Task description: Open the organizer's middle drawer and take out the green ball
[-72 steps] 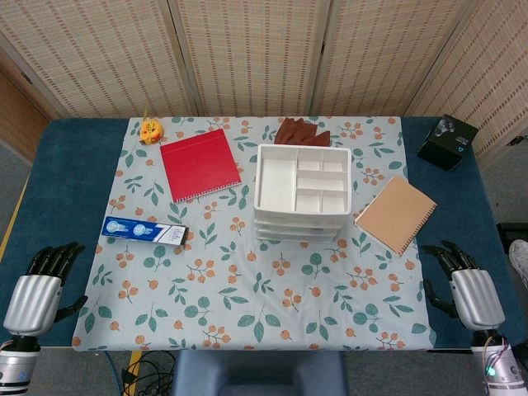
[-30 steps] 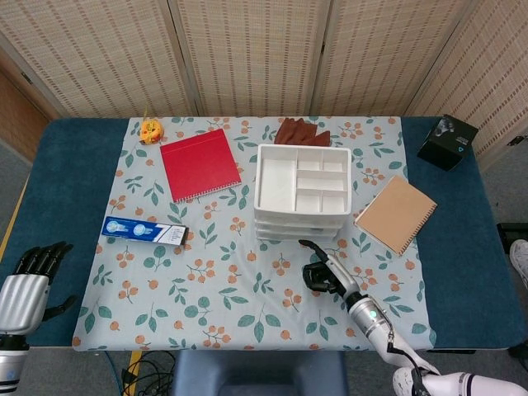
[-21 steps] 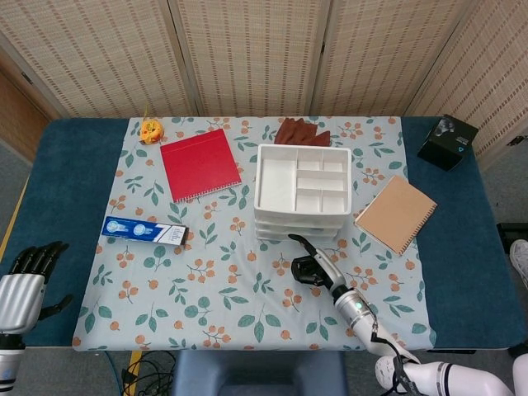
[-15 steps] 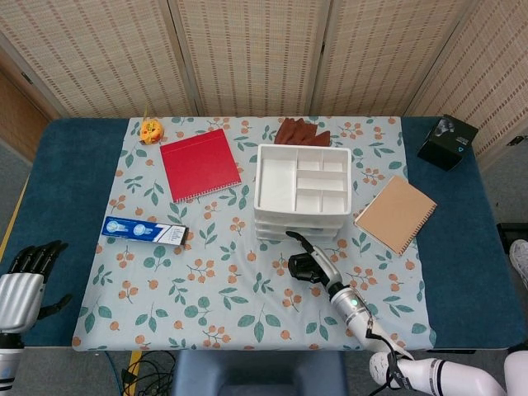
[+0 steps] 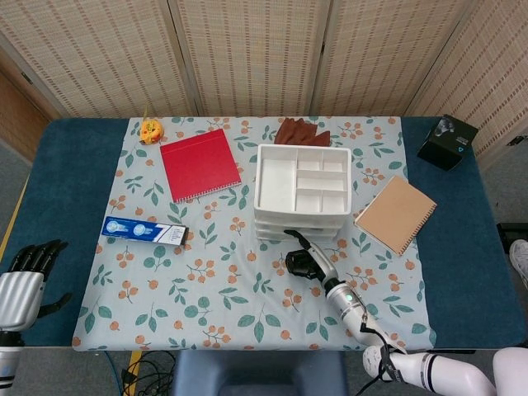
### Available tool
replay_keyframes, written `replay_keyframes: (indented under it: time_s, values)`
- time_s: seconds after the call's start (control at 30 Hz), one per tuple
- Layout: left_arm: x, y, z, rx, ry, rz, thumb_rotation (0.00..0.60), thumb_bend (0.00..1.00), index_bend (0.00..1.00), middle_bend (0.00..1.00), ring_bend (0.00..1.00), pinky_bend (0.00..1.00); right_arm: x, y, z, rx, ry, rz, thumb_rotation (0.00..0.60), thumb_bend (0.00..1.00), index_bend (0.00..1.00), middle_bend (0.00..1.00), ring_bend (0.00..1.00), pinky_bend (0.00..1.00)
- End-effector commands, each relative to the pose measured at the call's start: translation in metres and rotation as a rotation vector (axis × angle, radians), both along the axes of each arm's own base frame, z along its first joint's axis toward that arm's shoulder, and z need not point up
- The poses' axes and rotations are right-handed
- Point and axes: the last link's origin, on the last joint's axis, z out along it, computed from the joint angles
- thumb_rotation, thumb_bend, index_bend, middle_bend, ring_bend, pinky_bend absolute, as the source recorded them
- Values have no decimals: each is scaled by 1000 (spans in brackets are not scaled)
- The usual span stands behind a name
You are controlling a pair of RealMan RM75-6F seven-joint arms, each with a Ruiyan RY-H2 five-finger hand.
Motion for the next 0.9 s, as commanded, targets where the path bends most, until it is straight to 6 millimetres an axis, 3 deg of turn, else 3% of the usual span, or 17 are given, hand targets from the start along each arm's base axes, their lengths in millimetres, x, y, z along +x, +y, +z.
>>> replay_keyframes:
  time_s: [0.03, 0.33, 0.73, 0.9]
  values:
    - [0, 0, 0, -4, -1, 2, 600, 143, 147, 162, 154, 132, 2, -2, -3, 7, -3, 3, 600, 644, 59, 724, 844, 936]
    - [3, 1, 2, -2, 7, -3, 600, 143, 147, 162, 154, 131, 3, -6, -5, -4, -5, 17, 600, 655, 60, 724, 844, 936]
    - [4, 3, -1, -10, 13, 1, 600, 143, 147, 162, 154, 131, 2, -9, -4, -10, 1, 31, 600, 679, 228, 724, 851, 936]
    - [4, 4, -1, -11, 13, 1, 600, 143, 147, 162, 154, 131, 2, -7, -5, -7, 1, 39, 600, 679, 239, 724, 851, 936]
